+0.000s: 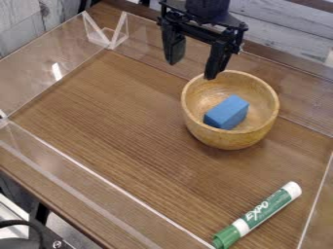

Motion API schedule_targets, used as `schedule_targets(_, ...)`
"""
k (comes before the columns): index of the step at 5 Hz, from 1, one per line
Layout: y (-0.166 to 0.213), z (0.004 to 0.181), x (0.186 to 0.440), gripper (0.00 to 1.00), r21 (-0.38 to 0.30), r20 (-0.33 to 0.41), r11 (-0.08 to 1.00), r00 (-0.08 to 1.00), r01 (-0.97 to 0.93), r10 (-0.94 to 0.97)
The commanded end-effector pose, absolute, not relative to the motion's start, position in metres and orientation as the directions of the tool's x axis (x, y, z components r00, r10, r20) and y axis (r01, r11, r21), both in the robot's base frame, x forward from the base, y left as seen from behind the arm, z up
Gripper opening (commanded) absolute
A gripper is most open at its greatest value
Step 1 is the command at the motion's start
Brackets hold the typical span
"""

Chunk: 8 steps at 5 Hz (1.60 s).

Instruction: Put the green marker in the brown bowl

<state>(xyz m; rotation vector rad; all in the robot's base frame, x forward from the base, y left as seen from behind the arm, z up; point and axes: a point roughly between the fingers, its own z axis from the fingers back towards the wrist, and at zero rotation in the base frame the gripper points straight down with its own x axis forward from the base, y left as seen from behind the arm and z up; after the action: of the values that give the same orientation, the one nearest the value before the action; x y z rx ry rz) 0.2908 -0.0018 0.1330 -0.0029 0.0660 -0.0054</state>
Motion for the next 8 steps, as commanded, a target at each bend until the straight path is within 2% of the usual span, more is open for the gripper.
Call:
schedule_targets(1,-0.010,0.130,0.282,1.00,-0.005,-0.072,1.000,0.997,0.016,-0.017)
schedule_targets(3,-0.046,0.134,0.246,1.00,-0.008,-0.027,0.995,0.995,0.097,-0.097)
schedule_targets(6,-0.070,0.132,0.216,1.00,-0.006,-0.001,0.986,0.986,0.169,-0.169)
schedule_targets(8,-0.099,0.125,0.192,1.00,0.007,0.066,0.950,0.948,0.312,-0.312)
